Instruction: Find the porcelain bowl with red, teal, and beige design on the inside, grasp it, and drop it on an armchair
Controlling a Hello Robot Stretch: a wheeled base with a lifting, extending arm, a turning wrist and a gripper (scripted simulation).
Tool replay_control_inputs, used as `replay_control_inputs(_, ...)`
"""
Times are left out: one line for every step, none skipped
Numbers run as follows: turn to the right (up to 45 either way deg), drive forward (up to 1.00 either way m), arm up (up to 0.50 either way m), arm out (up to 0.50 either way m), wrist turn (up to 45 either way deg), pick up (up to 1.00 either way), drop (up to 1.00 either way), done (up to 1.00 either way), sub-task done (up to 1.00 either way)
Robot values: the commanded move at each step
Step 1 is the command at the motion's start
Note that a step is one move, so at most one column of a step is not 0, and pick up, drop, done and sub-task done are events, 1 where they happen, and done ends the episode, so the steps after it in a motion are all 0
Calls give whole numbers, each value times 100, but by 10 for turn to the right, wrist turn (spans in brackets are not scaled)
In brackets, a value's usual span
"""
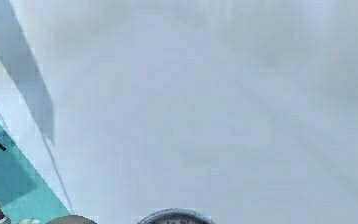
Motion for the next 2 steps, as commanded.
replay_control_inputs(-450, 0, 0, 0, 0, 0, 0, 0, 0)
replay_control_inputs(-450, 0, 0, 0, 0, 0, 0, 0, 0)
